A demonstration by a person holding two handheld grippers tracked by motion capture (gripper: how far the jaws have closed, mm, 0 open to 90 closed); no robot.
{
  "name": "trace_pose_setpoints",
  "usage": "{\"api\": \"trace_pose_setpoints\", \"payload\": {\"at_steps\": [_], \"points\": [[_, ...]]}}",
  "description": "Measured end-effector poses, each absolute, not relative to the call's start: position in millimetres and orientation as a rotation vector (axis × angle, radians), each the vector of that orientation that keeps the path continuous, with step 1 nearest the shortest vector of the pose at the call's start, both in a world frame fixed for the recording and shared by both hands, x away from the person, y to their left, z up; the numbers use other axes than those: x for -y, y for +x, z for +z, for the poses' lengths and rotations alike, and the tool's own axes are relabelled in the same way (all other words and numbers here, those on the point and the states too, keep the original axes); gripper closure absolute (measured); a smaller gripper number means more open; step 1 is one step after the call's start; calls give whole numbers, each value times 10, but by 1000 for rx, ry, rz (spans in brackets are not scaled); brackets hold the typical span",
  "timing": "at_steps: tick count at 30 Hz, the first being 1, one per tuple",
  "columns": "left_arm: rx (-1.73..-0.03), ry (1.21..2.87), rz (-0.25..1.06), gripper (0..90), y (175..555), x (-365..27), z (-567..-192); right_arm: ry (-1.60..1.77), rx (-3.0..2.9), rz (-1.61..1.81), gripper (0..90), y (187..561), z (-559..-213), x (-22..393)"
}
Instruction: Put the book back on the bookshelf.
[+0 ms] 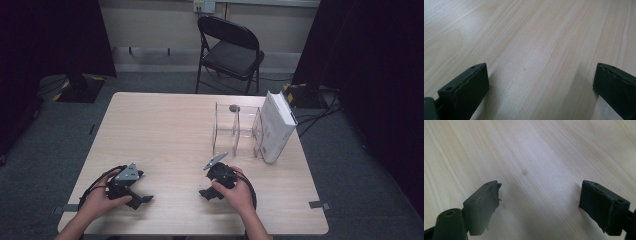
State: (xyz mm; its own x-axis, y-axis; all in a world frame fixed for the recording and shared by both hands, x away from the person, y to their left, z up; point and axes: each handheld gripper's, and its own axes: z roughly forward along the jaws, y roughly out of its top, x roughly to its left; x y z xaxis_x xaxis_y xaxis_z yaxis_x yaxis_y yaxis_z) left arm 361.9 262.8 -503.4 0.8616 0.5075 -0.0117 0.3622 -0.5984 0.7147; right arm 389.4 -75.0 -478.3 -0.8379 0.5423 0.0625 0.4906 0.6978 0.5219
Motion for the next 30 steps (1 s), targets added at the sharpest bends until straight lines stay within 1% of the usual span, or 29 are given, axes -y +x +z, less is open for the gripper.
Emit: {"api": "trace_pose_setpoints", "payload": {"at_steps": [12, 30], "points": [[-626, 2275, 249, 0, 3619, -2629, -5034, 759, -2767, 824, 139, 3860, -4826, 741], [-627, 2275, 249, 0, 3619, -2629, -5034, 768, -2688, 968, 122, 3817, -4910, 791]]}}
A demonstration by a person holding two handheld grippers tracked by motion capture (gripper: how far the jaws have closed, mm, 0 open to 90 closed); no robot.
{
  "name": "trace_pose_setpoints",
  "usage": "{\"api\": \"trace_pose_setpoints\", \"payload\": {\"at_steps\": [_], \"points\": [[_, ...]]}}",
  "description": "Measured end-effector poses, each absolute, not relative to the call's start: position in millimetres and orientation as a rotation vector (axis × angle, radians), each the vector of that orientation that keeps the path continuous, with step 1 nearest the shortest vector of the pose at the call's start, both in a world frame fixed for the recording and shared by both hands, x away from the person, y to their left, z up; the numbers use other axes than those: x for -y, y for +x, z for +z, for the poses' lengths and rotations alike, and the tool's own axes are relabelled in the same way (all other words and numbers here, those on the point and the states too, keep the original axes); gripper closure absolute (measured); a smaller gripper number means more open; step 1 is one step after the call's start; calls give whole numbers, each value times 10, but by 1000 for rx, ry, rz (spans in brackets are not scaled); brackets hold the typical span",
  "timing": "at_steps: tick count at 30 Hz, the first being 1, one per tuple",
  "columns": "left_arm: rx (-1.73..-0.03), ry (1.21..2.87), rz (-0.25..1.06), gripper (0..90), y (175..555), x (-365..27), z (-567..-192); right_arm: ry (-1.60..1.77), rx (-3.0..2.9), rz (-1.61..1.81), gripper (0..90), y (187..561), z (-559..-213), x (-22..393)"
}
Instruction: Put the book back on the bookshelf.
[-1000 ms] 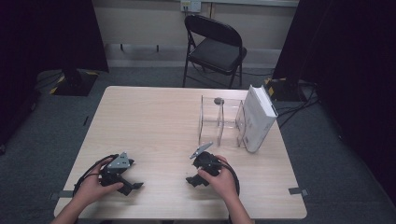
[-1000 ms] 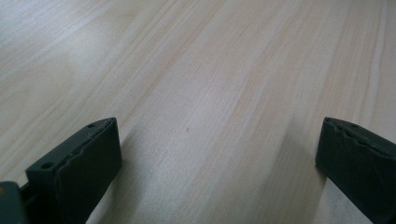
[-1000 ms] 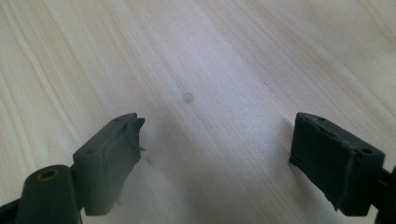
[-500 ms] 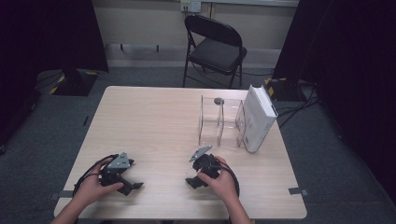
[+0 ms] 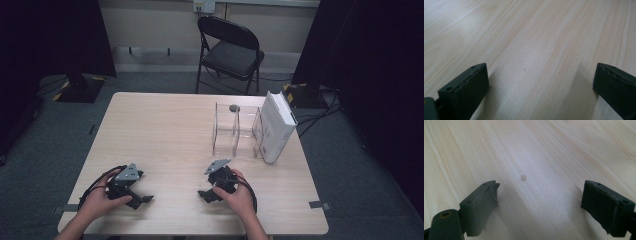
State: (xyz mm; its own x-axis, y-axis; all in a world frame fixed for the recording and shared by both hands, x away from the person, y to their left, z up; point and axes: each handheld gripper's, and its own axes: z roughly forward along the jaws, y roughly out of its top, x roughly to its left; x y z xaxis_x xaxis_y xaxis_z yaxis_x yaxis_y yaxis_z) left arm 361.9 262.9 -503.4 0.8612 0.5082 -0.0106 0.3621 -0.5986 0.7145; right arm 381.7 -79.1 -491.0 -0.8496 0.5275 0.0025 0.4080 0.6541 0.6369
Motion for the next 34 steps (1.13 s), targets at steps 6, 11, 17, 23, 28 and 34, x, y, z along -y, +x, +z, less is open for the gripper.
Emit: {"api": "trace_pose_setpoints", "payload": {"at_steps": [6, 11, 17, 23, 28, 34], "points": [[-626, 2275, 250, 0, 3619, -2629, -5034, 774, -2665, 990, 118, 3801, -4925, 803], [-626, 2275, 249, 0, 3619, -2629, -5034, 778, -2645, 1009, 114, 3791, -4943, 811], [-627, 2274, 250, 0, 3618, -2629, -5034, 800, -2604, 1059, 110, 3759, -4978, 825], [-627, 2274, 250, 0, 3618, -2629, -5034, 809, -2587, 1079, 109, 3741, -4994, 841], [-626, 2275, 250, 0, 3619, -2629, -5034, 813, -2578, 1087, 102, 3736, -5003, 836], [-625, 2274, 249, 0, 3617, -2631, -5033, 801, -2562, 1107, 102, 3739, -5017, 841]]}}
